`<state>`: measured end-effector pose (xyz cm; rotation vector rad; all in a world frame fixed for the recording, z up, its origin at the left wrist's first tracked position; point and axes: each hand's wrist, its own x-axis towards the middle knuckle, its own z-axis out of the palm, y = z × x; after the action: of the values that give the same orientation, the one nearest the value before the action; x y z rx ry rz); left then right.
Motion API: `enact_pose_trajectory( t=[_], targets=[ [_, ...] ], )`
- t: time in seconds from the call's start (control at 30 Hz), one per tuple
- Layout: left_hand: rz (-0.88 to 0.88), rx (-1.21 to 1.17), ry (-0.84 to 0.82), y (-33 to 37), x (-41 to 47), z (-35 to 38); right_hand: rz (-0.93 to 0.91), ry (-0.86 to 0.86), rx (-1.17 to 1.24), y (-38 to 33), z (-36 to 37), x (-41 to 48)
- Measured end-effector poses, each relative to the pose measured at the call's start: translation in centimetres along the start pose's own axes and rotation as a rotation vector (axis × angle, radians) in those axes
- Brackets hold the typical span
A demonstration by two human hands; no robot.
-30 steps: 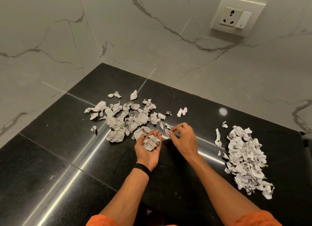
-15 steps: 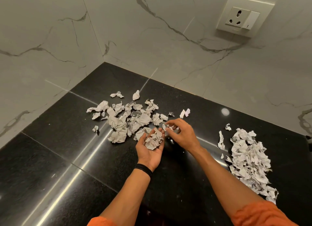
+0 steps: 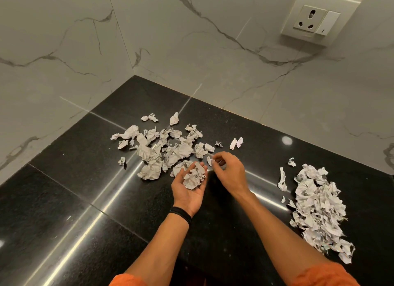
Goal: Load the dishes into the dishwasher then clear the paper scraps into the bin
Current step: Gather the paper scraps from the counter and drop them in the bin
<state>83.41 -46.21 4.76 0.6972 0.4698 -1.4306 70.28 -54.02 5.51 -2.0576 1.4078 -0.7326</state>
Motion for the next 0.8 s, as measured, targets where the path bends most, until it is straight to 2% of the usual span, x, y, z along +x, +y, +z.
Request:
enact_pose_trajectory(
  t=[0.07, 0.2, 0.37, 0.47, 0.6, 0.73, 0.8],
  targets=[
    [-0.008, 0.020, 0.010, -0.4, 0.3, -0.2, -0.113, -0.033, 0.093, -1.9, -0.4, -1.4],
    [-0.052, 0.010, 0.002, -0.7, 0.4, -0.1, -0.310, -0.142, 0.109, -2.8, -0.4, -3.3],
    [-0.002, -0.025, -0.004, -0.4, 0.0, 0.5, -0.069, 0.017, 0.104, -0.6, -0.4, -1.0],
    [0.017, -0.039, -0.005, 0.1, -0.4, 0.4, 0.040, 0.014, 0.046, 0.1, -0.1, 1.0],
    [0.034, -0.079, 0.002, 0.6, -0.3, 0.0, -0.030, -0.154, -0.186, 1.0, 1.4, 2.1],
    [0.048, -0.074, 0.003, 1.0, 0.0, -0.4, -0.105, -0.159, -0.248, 1.2, 2.2, 2.1],
    [0.046, -0.068, 0.001, 1.0, -0.1, -0.4, -0.079, -0.140, -0.235, 1.0, 2.1, 1.7]
  ],
)
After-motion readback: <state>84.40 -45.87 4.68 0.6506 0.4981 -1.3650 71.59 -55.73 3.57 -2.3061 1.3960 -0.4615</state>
